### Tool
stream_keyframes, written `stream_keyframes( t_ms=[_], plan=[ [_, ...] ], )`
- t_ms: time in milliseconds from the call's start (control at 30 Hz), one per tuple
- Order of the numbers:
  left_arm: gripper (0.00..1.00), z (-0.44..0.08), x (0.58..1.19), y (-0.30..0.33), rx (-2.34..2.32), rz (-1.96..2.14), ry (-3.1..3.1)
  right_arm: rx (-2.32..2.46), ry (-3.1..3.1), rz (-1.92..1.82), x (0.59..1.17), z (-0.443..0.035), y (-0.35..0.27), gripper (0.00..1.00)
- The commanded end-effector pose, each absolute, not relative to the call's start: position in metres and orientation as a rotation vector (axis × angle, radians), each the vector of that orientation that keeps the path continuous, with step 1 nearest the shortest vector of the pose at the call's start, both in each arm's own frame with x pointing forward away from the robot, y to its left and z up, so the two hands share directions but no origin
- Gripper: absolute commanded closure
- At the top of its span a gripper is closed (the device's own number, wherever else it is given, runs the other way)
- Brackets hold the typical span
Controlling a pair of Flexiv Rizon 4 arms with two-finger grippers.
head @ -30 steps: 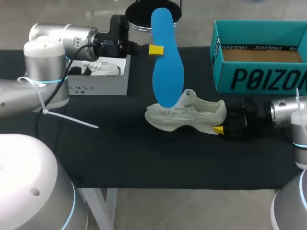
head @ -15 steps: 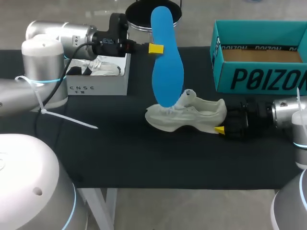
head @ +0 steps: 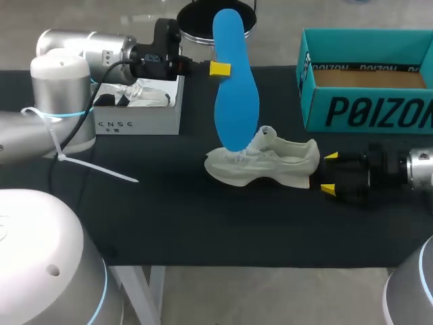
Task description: Take the shoe out of the shoebox, open the shoe tongue, remove and reinsert the insole, then place the shoe into the shoebox
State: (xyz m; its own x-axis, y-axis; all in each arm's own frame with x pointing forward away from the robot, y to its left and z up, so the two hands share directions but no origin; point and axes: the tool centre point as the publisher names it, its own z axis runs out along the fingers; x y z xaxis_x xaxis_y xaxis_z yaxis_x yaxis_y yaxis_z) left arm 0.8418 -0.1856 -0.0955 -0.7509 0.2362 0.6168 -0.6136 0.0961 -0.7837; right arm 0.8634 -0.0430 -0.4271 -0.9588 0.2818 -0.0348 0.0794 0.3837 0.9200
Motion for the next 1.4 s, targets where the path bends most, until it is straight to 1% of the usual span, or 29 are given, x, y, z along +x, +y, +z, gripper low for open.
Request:
stream_keyframes(
  t_ms=[33,167,400,600,767,1067,1400],
  plan=[
    [1.00,-0.095,0.841,-0.186,0.376,1.725,-1.750,0.479,2.621,1.279,0.848,-0.386,-0.060,0.00],
    [1.00,-0.095,0.841,-0.186,0.376,1.725,-1.750,0.595,2.706,1.014,0.842,-0.359,-0.077,0.00],
    [1.00,-0.095,0.841,-0.186,0.376,1.725,-1.750,0.687,2.794,0.671,0.837,-0.320,-0.101,0.00],
    [1.00,-0.095,0.841,-0.186,0.376,1.725,-1.750,0.670,2.845,0.473,0.835,-0.292,-0.110,0.00],
    [1.00,-0.095,0.841,-0.186,0.376,1.725,-1.750,0.656,2.869,0.408,0.824,-0.276,-0.120,0.00],
    [1.00,-0.095,0.841,-0.186,0.376,1.725,-1.750,0.610,2.938,0.235,0.809,-0.271,-0.131,0.00],
    [1.00,-0.095,0.841,-0.186,0.376,1.725,-1.750,0.460,2.981,0.258,0.816,-0.279,-0.117,0.00]
  ],
)
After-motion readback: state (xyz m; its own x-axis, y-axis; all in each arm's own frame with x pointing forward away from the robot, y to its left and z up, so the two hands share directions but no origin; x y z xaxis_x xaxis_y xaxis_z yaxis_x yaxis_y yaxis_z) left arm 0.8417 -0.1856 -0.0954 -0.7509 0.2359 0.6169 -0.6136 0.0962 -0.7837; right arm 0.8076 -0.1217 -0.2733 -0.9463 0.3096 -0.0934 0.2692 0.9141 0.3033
